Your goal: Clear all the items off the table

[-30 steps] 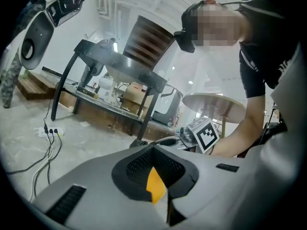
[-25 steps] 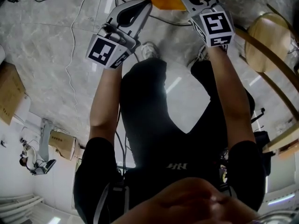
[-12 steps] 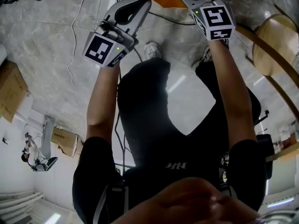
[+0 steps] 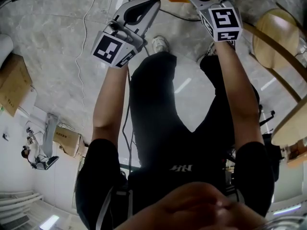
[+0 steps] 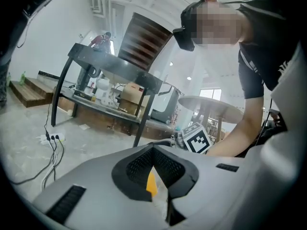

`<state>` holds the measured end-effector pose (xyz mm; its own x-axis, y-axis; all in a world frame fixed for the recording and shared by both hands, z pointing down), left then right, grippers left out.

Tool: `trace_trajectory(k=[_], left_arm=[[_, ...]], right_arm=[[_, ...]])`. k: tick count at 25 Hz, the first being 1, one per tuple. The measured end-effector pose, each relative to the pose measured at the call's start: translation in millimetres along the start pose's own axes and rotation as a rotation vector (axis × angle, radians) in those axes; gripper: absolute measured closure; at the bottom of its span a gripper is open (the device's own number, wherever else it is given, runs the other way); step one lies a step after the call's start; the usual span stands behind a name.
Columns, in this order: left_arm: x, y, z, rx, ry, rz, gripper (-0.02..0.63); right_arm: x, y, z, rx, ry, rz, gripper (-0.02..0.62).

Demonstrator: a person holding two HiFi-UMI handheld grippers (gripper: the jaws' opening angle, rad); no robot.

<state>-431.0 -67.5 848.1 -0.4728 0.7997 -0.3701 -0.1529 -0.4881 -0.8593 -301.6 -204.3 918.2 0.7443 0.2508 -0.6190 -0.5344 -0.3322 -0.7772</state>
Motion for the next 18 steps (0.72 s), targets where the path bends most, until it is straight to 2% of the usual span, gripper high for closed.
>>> trace_trajectory(k=[2,8,11,12,13,15,16,18], left_arm=[[8.5,20.7,-10.9,-0.004,-0.002,-0.008,0.594],[43.0,92.3,-42.6,-0.023,-0.014,-0.019,0.594],[62.0,130.2,-59.5,-0.031,-0.023,-0.022,0.594],[68.6,144.0,-64.3,-0.035,-0.027,-0.025,0.594],[75.3,158.3,-68.5,-0.038,-0.030,-0.029,0.594],[90.2,186.1,-76.2,-0.029,-0.038,-0.044,0.594],[98.4,198.4,-80.7,-0.019,-0.042,-0.052,0.594],[114.1,219.3,-90.8,-0.011,-0.051,-0.059,0.594]], right_arm=[[16.7,16.5,3.8,-0.007,-0.001,-0.003,0.203],[79.0,88.2,24.1,0.021,-0.004,-0.026,0.347],[109.9,121.8,34.0,0.026,-0.007,-0.022,0.367],[119.9,133.9,37.4,0.029,-0.009,-0.023,0.417],[129.8,146.8,40.8,0.034,-0.012,-0.025,0.440],[149.4,173.1,49.0,0.041,-0.014,-0.030,0.440],[159.1,185.6,53.5,0.041,-0.015,-0.034,0.494],[176.5,208.3,61.7,0.032,-0.015,-0.039,0.518]])
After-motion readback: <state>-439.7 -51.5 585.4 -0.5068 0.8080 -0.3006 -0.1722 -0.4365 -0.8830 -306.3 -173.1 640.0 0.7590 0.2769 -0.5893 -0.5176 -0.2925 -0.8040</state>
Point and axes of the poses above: the fingertips, and each gripper's own axes: x backward along the fingers, z to its left, y out of its top, the point moved 7 cm from there along x, backward along the fingers, and after that the axes turned 7 degrees about z, right-handed, at the moved point
